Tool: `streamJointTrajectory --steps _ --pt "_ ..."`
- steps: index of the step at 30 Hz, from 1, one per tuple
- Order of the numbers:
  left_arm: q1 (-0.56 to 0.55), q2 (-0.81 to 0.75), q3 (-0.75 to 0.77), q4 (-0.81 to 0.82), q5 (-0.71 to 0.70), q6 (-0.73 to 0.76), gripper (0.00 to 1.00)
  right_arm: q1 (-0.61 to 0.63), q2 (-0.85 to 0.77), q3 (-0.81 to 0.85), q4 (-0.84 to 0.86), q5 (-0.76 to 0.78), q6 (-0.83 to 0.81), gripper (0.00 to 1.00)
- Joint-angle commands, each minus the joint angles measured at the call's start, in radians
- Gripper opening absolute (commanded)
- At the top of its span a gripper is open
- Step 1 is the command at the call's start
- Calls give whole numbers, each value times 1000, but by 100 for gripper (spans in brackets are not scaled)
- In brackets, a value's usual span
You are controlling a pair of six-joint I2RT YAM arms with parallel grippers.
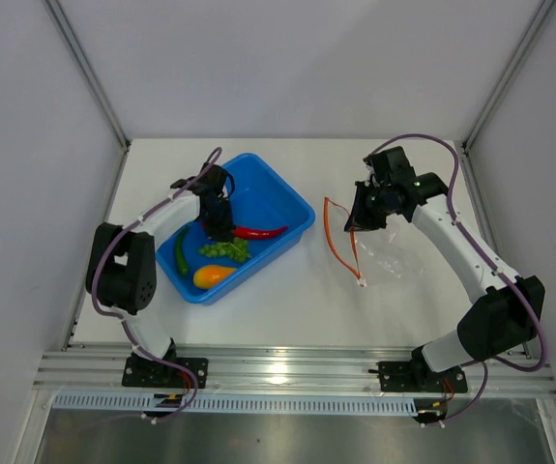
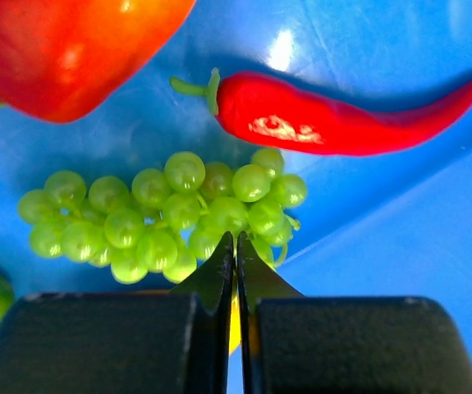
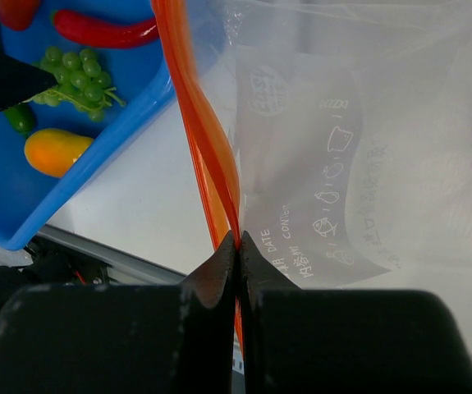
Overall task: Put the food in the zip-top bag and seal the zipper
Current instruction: Pick up the fake fruit from the bin.
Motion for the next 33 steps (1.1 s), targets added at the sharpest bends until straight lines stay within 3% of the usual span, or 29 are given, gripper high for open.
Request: streamJointTrajectory --steps 1,20,33 --pt "-8 -82 69 -47 -29 12 1 -5 -23 8 14 -18 -15 0" --pt "-24 -316 387 -324 -16 27 0 -10 -47 -4 16 -19 -16 0" --pt "-113 -340 759 -415 173 50 0 -8 -72 -5 2 -30 14 0"
